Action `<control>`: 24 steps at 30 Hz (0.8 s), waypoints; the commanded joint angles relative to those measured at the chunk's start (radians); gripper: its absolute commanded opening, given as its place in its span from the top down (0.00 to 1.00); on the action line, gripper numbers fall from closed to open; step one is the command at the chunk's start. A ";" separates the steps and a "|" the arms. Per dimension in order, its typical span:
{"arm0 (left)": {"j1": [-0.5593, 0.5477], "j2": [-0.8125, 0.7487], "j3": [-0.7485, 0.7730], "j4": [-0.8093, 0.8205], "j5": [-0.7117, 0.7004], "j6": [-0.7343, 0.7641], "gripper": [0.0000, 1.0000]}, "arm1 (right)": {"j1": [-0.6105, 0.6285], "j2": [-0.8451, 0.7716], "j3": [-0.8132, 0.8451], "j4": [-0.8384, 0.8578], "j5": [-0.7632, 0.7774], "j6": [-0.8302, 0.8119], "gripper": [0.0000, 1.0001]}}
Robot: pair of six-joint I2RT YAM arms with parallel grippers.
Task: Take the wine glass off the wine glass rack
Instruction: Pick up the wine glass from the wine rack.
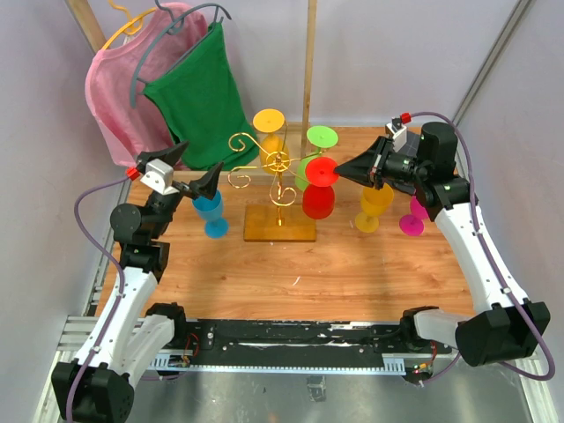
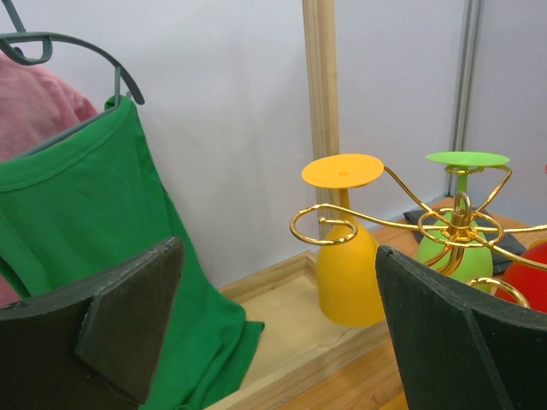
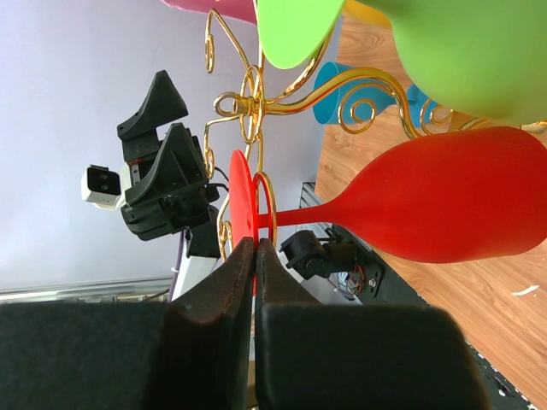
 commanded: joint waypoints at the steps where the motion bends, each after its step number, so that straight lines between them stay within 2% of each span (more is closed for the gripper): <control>1: -0.006 0.003 0.006 0.006 0.012 0.011 0.01 | 0.007 -0.028 0.004 0.024 -0.024 0.008 0.99; 24: -0.007 0.015 0.018 0.007 0.024 0.015 0.01 | 0.092 -0.016 0.000 0.092 -0.001 0.069 0.99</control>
